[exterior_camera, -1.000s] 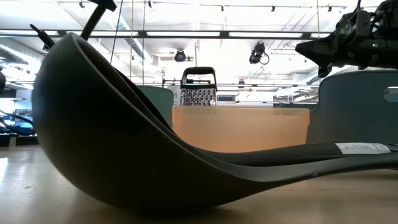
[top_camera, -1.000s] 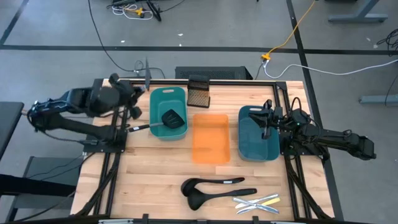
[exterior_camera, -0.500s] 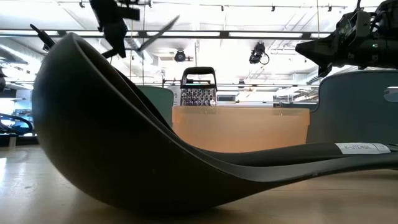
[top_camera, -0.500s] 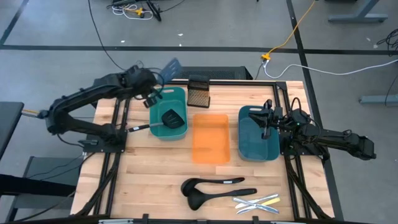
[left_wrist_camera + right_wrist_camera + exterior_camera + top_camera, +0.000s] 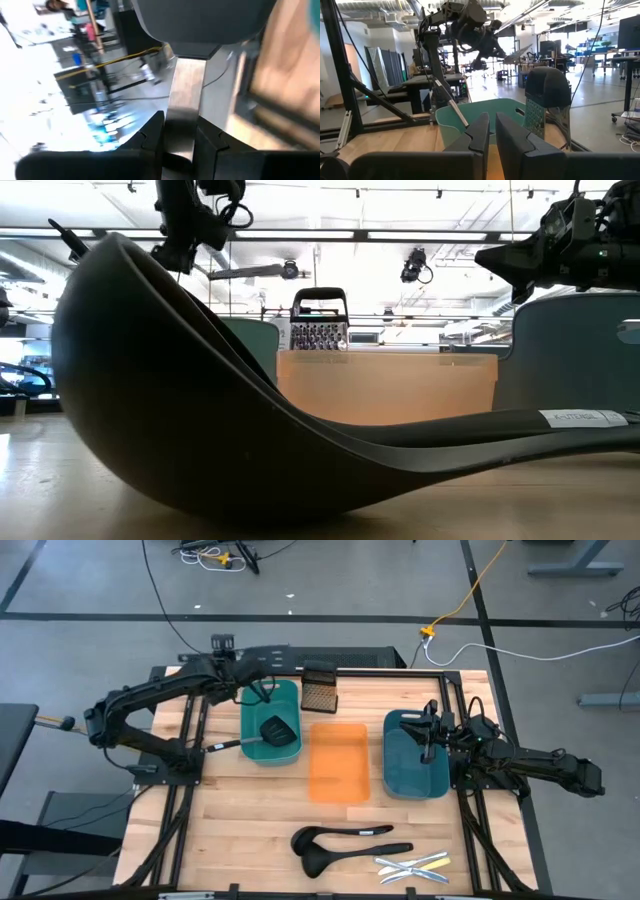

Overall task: Pick & Place Kitchen Items
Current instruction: Put the blue spatula into the green bin

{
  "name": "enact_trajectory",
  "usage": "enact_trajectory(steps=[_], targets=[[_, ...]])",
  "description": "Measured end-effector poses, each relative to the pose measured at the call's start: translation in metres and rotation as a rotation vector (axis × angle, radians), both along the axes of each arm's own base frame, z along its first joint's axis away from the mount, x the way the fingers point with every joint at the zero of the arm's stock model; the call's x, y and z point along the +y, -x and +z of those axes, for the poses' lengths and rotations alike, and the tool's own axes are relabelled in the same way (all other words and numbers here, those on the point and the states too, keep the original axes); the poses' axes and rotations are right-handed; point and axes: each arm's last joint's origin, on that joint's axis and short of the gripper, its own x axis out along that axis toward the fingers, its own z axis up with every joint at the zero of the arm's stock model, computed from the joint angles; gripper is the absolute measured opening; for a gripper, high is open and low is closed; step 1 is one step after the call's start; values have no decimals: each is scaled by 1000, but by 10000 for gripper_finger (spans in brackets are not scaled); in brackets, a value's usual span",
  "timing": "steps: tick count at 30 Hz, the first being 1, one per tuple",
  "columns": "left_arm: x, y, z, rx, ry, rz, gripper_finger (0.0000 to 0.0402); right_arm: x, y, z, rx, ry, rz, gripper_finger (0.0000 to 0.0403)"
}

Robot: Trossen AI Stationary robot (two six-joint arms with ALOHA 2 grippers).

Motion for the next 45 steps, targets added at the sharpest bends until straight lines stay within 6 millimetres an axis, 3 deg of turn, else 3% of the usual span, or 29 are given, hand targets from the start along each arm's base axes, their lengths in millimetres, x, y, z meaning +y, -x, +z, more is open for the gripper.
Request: enact_trajectory(steps=[9,16,29,45], targets=[[-2,-1,1,242,-19,-67,71,0,0,0,1,4,-1,44],[-3,-10,-3,319,-14,-110,71,0,0,0,1,7,-1,44],[5,-38,-38,572,34,-139,71,0,0,0,1,6,0,44],[6,-44,-51,612,101,-166,71,0,0,0,1,4,3,44]])
